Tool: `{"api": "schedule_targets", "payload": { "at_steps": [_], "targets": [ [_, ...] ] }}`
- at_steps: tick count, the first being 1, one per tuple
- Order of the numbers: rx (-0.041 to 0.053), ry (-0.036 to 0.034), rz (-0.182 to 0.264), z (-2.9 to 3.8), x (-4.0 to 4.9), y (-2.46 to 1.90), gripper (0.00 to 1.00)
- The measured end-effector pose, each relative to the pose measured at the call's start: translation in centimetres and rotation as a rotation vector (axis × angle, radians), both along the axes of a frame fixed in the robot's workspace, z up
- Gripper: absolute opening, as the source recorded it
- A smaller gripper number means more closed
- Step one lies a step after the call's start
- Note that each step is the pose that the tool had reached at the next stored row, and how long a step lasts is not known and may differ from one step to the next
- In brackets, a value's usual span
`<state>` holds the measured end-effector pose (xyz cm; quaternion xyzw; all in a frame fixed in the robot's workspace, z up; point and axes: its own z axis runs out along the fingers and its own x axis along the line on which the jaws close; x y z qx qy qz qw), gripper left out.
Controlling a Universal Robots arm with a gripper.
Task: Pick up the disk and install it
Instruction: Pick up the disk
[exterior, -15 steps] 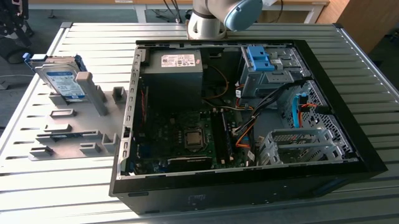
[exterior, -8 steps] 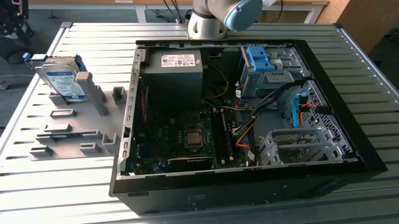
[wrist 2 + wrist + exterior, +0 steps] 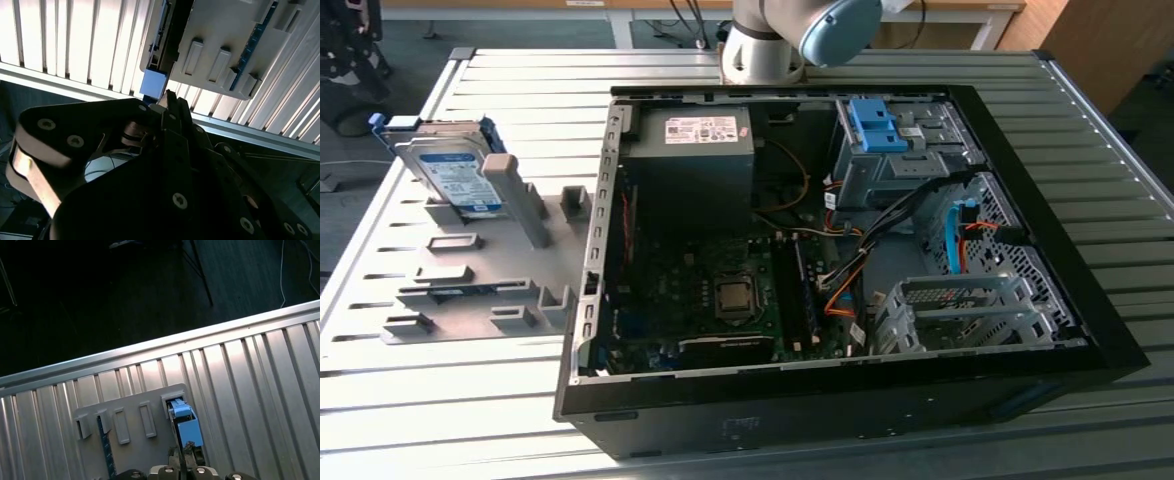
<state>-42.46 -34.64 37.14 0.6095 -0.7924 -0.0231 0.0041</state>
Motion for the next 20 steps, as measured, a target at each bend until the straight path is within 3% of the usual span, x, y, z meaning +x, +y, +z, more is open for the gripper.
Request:
{"api": "schedule_targets", "payload": {
  "at_steps": [2, 5, 9, 12, 13, 18, 19, 20],
  "targets": [
    [0.0003, -0.0016, 0.000, -0.13, -0.03, 0.07, 0.17],
    [0.0003, -0.0098, 0.011, -0.47, -0.07, 0.18, 0.17],
    [0.0006, -0.0127, 0.081, -0.80, -0.07, 0.18, 0.31],
    [0.0008, -0.0159, 0.133, -1.00, -0.07, 0.18, 0.31],
    [0.0006, -0.0208, 0.163, -1.14, -0.08, 0.18, 0.31],
    [-0.0039, -0.0523, 0.168, -1.50, -0.63, 0.23, 0.44],
    [-0.0048, -0.0545, 0.168, -1.67, -0.77, 0.27, 0.50],
    [-0.0068, -0.0545, 0.168, -1.87, -0.82, 0.32, 0.50]
  ]
}}
